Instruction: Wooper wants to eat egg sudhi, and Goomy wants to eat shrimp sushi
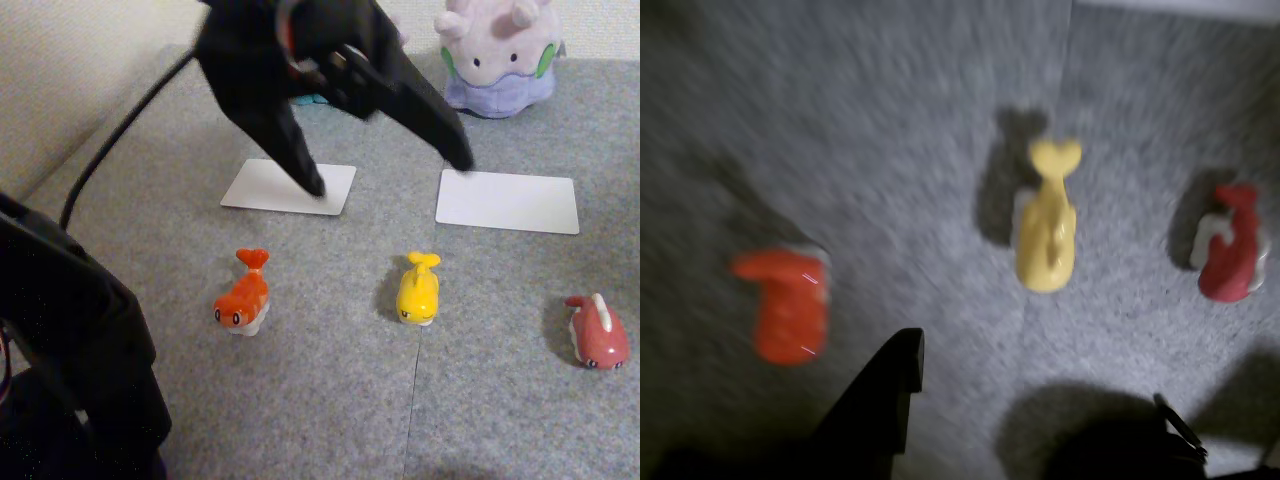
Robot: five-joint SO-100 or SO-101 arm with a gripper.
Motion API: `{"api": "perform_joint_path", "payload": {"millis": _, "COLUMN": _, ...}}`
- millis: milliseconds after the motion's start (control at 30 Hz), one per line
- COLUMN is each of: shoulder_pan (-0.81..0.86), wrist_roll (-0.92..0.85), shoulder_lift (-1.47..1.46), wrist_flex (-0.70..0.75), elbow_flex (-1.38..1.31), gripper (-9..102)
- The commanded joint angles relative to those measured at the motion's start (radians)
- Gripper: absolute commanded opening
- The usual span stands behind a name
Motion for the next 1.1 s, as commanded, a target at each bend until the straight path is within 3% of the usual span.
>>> {"api": "perform_joint_path", "payload": {"millis": 0, "shoulder_pan": 0.064, "wrist_roll": -0.084, "shoulder_lift": -0.067, "wrist_flex": -0.012, "elbow_flex": -0.041, "gripper": 41}}
{"api": "perform_joint_path", "payload": {"millis": 400, "shoulder_pan": 0.092, "wrist_roll": -0.127, "shoulder_lift": -0.46, "wrist_flex": -0.272, "elbow_flex": -0.04, "gripper": 40}}
{"api": "perform_joint_path", "payload": {"millis": 533, "shoulder_pan": 0.092, "wrist_roll": -0.115, "shoulder_lift": -0.552, "wrist_flex": -0.347, "elbow_flex": -0.04, "gripper": 32}}
{"api": "perform_joint_path", "payload": {"millis": 933, "shoulder_pan": 0.08, "wrist_roll": -0.072, "shoulder_lift": -0.572, "wrist_flex": -0.353, "elbow_flex": -0.049, "gripper": 7}}
{"api": "perform_joint_path", "payload": {"millis": 1067, "shoulder_pan": 0.043, "wrist_roll": -0.025, "shoulder_lift": -0.535, "wrist_flex": -0.333, "elbow_flex": -0.055, "gripper": 5}}
